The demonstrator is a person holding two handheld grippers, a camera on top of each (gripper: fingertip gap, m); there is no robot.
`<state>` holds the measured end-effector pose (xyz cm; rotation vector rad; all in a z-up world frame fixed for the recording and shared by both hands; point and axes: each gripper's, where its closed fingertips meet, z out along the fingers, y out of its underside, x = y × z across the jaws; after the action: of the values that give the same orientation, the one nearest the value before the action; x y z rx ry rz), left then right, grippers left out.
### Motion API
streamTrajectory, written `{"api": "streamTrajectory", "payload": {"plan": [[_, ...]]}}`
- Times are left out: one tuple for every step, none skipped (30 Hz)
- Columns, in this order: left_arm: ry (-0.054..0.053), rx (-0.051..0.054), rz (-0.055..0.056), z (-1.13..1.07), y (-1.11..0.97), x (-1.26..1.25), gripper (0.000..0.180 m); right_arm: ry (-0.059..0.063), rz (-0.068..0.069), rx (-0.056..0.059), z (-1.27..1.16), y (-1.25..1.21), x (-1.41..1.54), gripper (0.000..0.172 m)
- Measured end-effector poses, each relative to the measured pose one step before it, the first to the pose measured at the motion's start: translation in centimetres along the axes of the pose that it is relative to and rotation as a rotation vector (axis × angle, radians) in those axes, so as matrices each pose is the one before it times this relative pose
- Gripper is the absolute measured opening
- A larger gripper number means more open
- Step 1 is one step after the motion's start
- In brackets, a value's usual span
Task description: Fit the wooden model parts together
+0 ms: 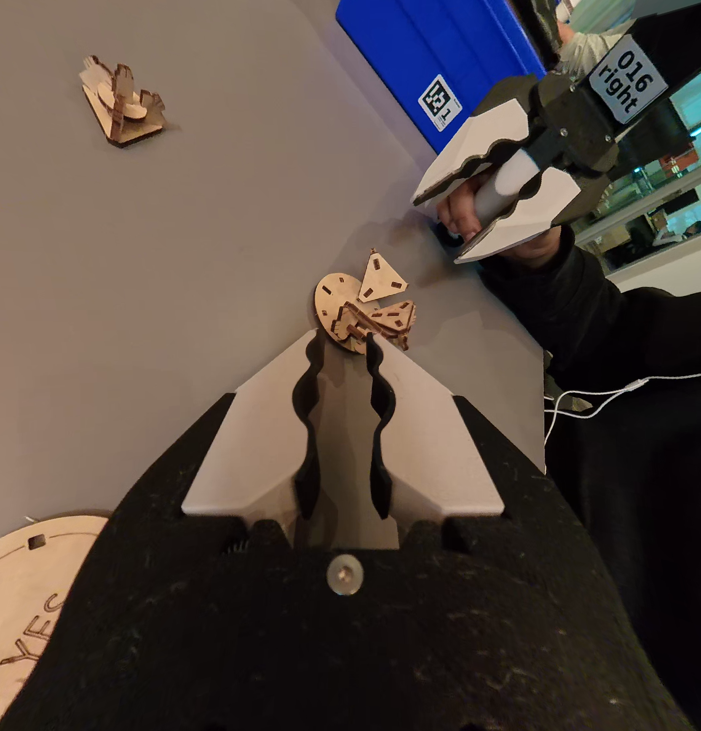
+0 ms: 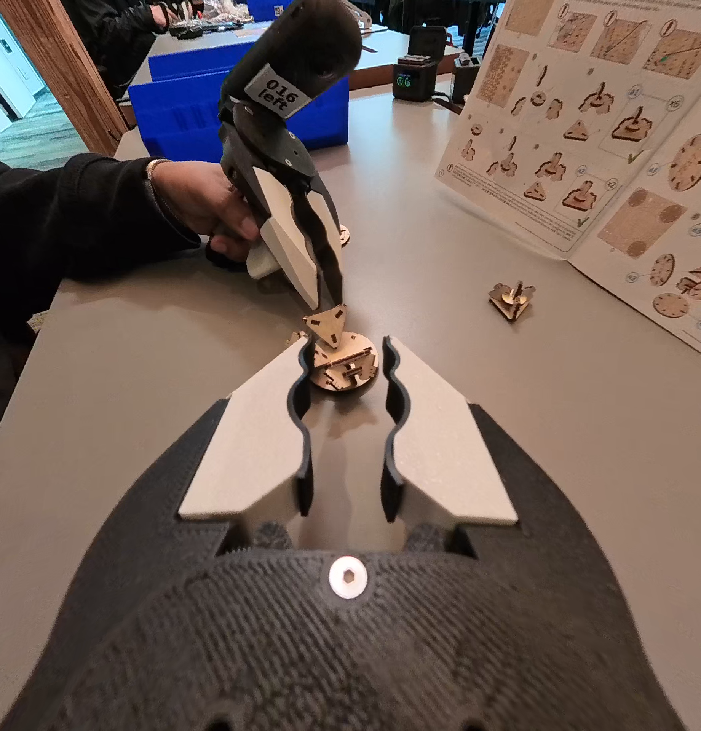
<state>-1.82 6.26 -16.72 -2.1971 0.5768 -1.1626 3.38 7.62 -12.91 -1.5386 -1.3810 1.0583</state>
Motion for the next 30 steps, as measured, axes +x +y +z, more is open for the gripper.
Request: {"api": "streamTrajectory", "payload": {"plan": [[0.0079,0.0035,0.0028,0.026,-0.057,0.200,0.020,-0.0036,-0.0001,-0.0051,0.027,0.071,-0.061,0.032],[0.0142,0.0022,-0.0014,0.043,-0.034,0.276,0.020,0.0005,0.0016,-0.0087,0.037,0.129,0.004,0.032],[0.0112,0.0001,-0.0045,0.048,0.000,0.224,0.021,0.0013,0.0012,-0.0091,0.047,0.138,0.019,0.032],[0.0056,-0.0003,-0.0018,0.039,0.007,0.139,0.022,-0.0006,-0.0004,-0.0076,0.063,0.106,-0.028,0.032],[0.0019,-0.0002,0.0024,0.037,0.006,0.104,0.022,0.0000,-0.0026,-0.0050,0.059,0.069,-0.023,0.032],[-0.0003,-0.0004,0.0036,0.023,0.003,0.066,0.023,0.0013,-0.0031,-0.0043,0.041,0.058,-0.022,0.032],[0.0005,-0.0009,0.0036,0.019,0.009,0.077,0.023,-0.0017,-0.0032,-0.0040,0.043,0.053,-0.054,0.032],[0.0027,-0.0017,0.0043,0.018,0.027,0.097,0.024,-0.0029,-0.0030,-0.0038,0.045,0.049,-0.071,0.032],[0.0047,-0.0018,0.0053,0.041,0.032,0.138,0.025,-0.0010,-0.0021,-0.0030,0.028,0.035,-0.041,0.033],[0.0045,-0.0020,0.0046,0.064,0.045,0.121,0.025,-0.0004,-0.0018,-0.0025,0.023,0.031,-0.024,0.034],[0.0030,-0.0017,0.0030,0.083,0.039,0.104,0.026,-0.0005,-0.0014,-0.0023,0.028,0.038,-0.027,0.034],[0.0033,-0.0005,0.0033,0.092,0.037,0.106,0.027,0.0005,-0.0009,-0.0021,0.026,0.024,-0.008,0.034],[0.0033,-0.0011,0.0044,0.094,0.035,0.109,0.028,0.0009,-0.0004,-0.0016,0.020,0.021,0.005,0.034],[0.0012,-0.0013,0.0063,0.086,0.038,0.078,0.028,0.0007,-0.0001,-0.0016,0.011,0.024,0.011,0.034],[-0.0025,-0.0008,0.0063,0.093,0.037,0.020,0.028,0.0009,0.0002,-0.0016,0.017,0.010,0.010,0.034],[-0.0037,-0.0008,0.0049,0.079,0.047,-0.001,0.028,0.0009,0.0006,-0.0014,0.013,0.021,0.018,0.034],[0.0001,0.0013,0.0030,0.073,0.007,0.038,0.028,0.0002,0.0004,-0.0012,0.014,0.018,-0.001,0.034],[0.0018,0.0021,-0.0005,0.061,-0.008,0.054,0.027,0.0016,-0.0001,-0.0005,0.005,0.004,0.022,0.034],[0.0017,0.0018,-0.0022,0.036,-0.012,0.020,0.027,0.0021,-0.0007,0.0000,0.009,-0.002,0.014,0.034],[0.0035,0.0009,-0.0011,0.020,-0.013,0.032,0.028,0.0026,-0.0014,-0.0002,-0.002,0.006,0.017,0.034],[0.0078,0.0027,0.0027,-0.009,-0.058,0.116,0.028,0.0056,-0.0010,-0.0006,0.004,0.007,0.054,0.034],[0.0086,0.0133,0.0090,-0.040,-0.212,0.173,0.028,0.0134,0.0002,0.0034,-0.032,-0.044,0.158,0.031],[0.0023,0.0174,0.0103,-0.063,-0.271,0.114,0.028,0.0145,0.0019,0.0080,-0.071,-0.103,0.206,0.028],[-0.0005,0.0124,0.0097,-0.062,-0.194,0.080,0.029,0.0093,0.0049,0.0084,-0.092,-0.101,0.166,0.027],[-0.0017,0.0065,0.0118,-0.023,-0.109,0.072,0.029,0.0064,0.0073,0.0091,-0.096,-0.122,0.150,0.027],[-0.0035,0.0046,0.0171,0.000,-0.096,0.091,0.029,0.0046,0.0089,0.0093,-0.103,-0.124,0.127,0.027],[-0.0076,0.0017,0.0189,0.016,-0.051,0.057,0.029,0.0020,0.0132,0.0071,-0.093,-0.097,0.089,0.027],[-0.0088,-0.0017,0.0180,0.060,-0.006,0.042,0.029,0.0005,0.0161,0.0055,-0.053,-0.086,0.053,0.027],[-0.0081,-0.0035,0.0169,0.061,0.027,0.054,0.030,0.0014,0.0153,0.0039,-0.025,-0.049,0.070,0.028],[-0.0080,-0.0026,0.0168,0.060,0.005,0.045,0.030,0.0031,0.0108,0.0019,-0.003,-0.020,0.071,0.028]]}}
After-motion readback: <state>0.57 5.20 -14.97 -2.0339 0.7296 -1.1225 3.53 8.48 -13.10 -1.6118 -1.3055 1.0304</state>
